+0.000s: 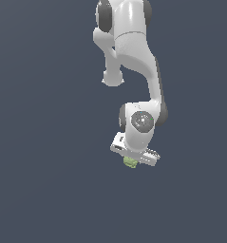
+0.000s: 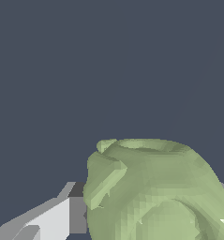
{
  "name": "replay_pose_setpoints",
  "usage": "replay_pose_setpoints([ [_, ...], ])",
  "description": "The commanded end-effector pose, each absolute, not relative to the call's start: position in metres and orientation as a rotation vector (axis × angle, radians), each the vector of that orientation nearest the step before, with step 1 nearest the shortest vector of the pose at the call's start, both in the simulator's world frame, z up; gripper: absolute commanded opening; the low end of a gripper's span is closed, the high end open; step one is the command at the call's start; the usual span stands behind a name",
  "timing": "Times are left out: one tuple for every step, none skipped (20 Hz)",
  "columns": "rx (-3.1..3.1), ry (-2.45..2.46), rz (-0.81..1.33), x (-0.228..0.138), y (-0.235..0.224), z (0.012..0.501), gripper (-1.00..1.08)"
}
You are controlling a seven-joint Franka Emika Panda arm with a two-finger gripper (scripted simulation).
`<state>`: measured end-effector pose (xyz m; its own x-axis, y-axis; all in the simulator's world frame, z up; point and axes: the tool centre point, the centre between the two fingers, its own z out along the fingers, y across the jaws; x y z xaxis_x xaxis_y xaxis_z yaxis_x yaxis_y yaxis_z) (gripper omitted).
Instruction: Pick up the object and move it to a goal position.
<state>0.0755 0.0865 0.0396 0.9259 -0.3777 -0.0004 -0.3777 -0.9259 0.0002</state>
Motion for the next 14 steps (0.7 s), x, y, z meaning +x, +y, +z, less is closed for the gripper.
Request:
replay_pose_setpoints([
  [3.083,-0.605,0.000,0.076,0.087,0.040,-1.00],
  [3.083,-0.605,0.000,0.076,0.087,0.040,-1.00],
  [3.083,-0.605,0.000,0.076,0.087,0.040,-1.00],
  [3.083,-0.605,0.000,0.076,0.087,0.040,-1.00],
  [3.083,-0.605,0.000,0.076,0.086,0.040,-1.00],
  [3.083,-0.605,0.000,0.075,0.086,0.040,-1.00],
  [3.083,-0.605,0.000,0.075,0.086,0.041,-1.00],
  [3.083,-0.605,0.000,0.075,0.085,0.042,-1.00],
  [3.083,-0.605,0.000,0.075,0.083,0.043,-1.00],
  [3.083,-0.605,0.000,0.074,0.082,0.045,-1.00],
  [3.083,-0.605,0.000,0.074,0.080,0.048,-1.00],
  [3.083,-0.605,0.000,0.073,0.077,0.051,-1.00],
  [3.083,-0.605,0.000,0.072,0.074,0.054,-1.00],
  [3.083,-0.605,0.000,0.071,0.071,0.058,-1.00],
])
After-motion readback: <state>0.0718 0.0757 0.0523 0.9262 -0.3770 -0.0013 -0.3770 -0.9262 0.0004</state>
